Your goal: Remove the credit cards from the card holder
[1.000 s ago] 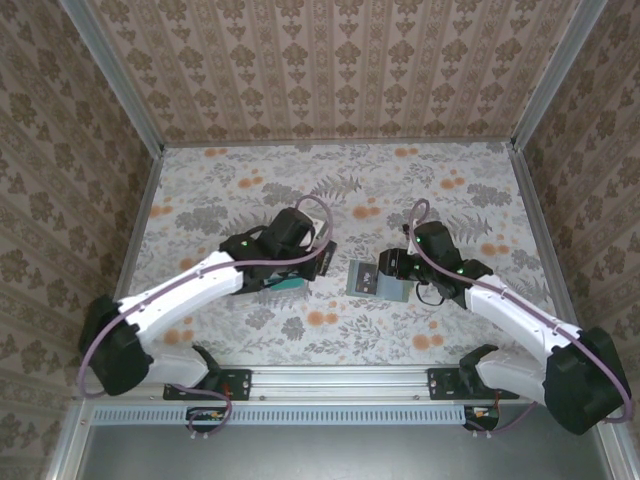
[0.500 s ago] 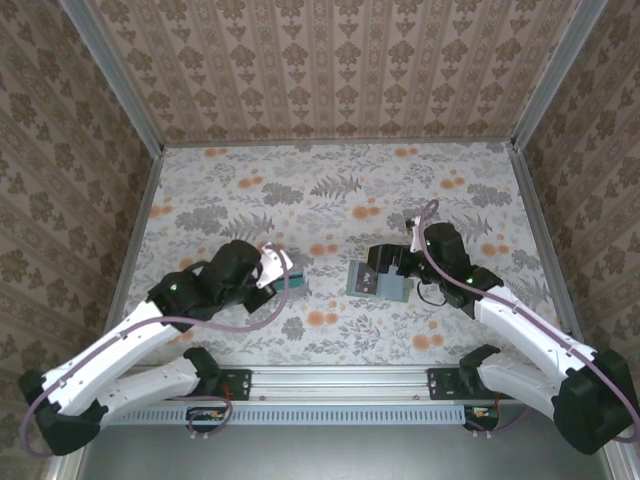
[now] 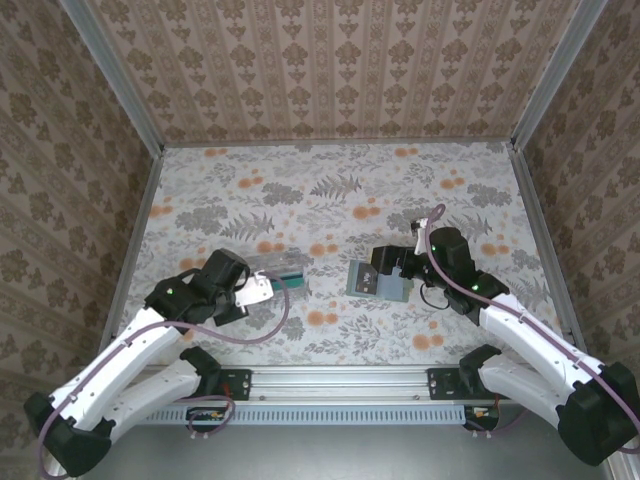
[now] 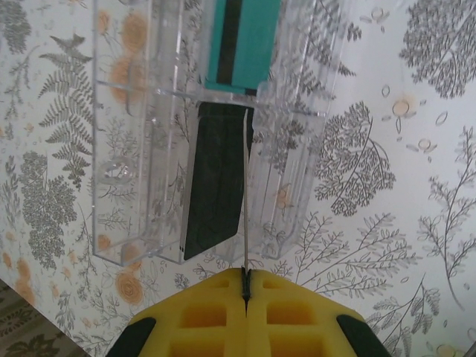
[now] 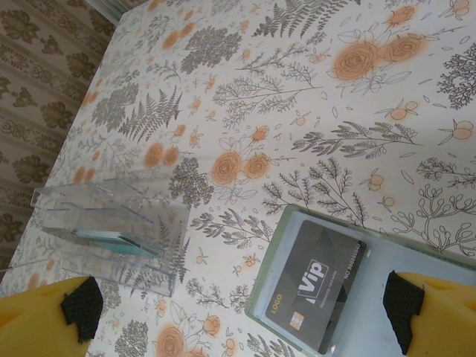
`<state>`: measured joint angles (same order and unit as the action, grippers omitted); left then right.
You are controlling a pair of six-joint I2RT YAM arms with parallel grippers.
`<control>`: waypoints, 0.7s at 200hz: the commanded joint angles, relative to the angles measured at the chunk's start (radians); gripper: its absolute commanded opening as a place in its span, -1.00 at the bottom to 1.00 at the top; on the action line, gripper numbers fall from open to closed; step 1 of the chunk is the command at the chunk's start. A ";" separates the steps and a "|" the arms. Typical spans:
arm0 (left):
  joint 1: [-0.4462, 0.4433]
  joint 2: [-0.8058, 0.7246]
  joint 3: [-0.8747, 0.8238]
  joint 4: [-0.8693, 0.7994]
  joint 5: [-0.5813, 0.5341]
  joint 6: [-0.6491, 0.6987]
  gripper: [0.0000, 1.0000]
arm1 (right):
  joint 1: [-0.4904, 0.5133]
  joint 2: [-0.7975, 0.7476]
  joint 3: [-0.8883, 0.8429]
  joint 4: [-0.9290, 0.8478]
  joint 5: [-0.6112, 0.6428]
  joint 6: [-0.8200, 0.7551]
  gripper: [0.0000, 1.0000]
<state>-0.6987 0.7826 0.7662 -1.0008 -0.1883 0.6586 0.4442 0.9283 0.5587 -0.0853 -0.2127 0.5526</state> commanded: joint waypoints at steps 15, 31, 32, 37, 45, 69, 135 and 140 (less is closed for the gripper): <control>0.058 0.008 -0.032 0.063 0.054 0.139 -1.00 | 0.007 -0.007 -0.014 0.009 0.024 0.008 1.00; 0.071 0.021 -0.045 0.086 0.070 0.169 -1.00 | 0.007 -0.006 -0.017 0.009 0.025 0.007 1.00; 0.072 0.022 -0.046 0.087 0.069 0.172 -1.00 | 0.007 -0.006 -0.017 0.009 0.025 0.007 1.00; 0.074 0.028 -0.052 0.097 0.063 0.184 -1.00 | 0.007 -0.006 -0.017 0.009 0.026 0.008 1.00; 0.078 0.039 -0.058 0.112 0.054 0.200 -1.00 | 0.007 -0.004 -0.019 0.011 0.026 0.010 1.00; 0.089 0.070 -0.068 0.155 0.047 0.224 -1.00 | 0.007 0.004 -0.019 0.015 0.023 0.009 1.00; 0.117 0.095 -0.106 0.216 0.009 0.236 -1.00 | 0.007 0.014 -0.026 0.021 0.013 0.016 1.00; 0.118 0.092 -0.112 0.216 0.009 0.237 -1.00 | 0.007 0.014 -0.026 0.022 0.013 0.015 1.00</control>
<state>-0.5957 0.8780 0.6758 -0.8047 -0.1654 0.8692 0.4442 0.9390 0.5419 -0.0837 -0.2096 0.5564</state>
